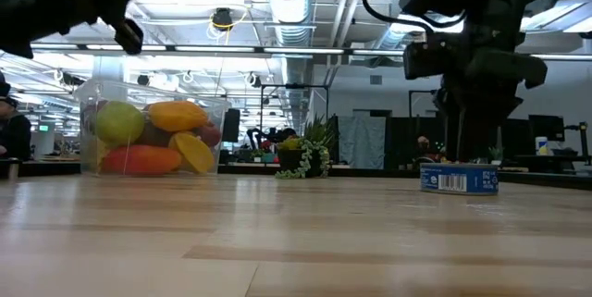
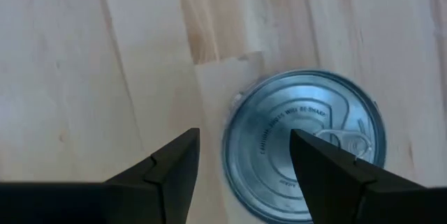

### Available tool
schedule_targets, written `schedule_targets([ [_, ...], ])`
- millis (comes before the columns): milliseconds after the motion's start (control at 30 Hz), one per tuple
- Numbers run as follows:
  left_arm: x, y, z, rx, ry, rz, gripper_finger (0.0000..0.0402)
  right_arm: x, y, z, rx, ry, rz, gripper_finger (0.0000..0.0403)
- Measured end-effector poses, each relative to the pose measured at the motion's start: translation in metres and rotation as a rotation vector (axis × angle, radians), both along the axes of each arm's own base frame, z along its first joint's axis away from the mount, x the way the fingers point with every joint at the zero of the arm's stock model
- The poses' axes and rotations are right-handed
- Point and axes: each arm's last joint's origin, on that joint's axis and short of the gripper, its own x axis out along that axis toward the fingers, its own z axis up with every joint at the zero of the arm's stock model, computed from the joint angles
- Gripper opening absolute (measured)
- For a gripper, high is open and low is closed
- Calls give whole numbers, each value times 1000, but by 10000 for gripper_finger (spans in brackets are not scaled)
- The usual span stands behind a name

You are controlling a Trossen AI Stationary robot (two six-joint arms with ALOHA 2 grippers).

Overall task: Pick & Place Food Item
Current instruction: Put the blue tuna can into the yellow bin

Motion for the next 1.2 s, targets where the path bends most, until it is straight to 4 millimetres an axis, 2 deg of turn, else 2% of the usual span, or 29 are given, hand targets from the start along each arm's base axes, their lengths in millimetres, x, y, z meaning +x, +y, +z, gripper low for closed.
schedule_targets([
  [200, 6, 4, -18, -21, 185, 220, 0, -1, 0, -2, 5, -1, -18, 214],
  [333, 8, -3, -24, 47, 247, 254, 0, -1, 0, -2, 5, -1, -18, 214],
  [467, 8, -9, -20, 104, 207, 282, 0, 0, -1, -2, 2, -6, -16, 213],
  [833, 8, -11, -19, 81, 196, 272, 0, 2, -4, -5, 29, -45, 3, 183],
  [1100, 7, -11, -19, 81, 193, 271, 0, 2, -3, -5, 36, -44, 5, 194],
  [1200, -1, -10, -13, 73, 128, 275, 0, 2, -4, -5, 36, -44, 3, 198],
])
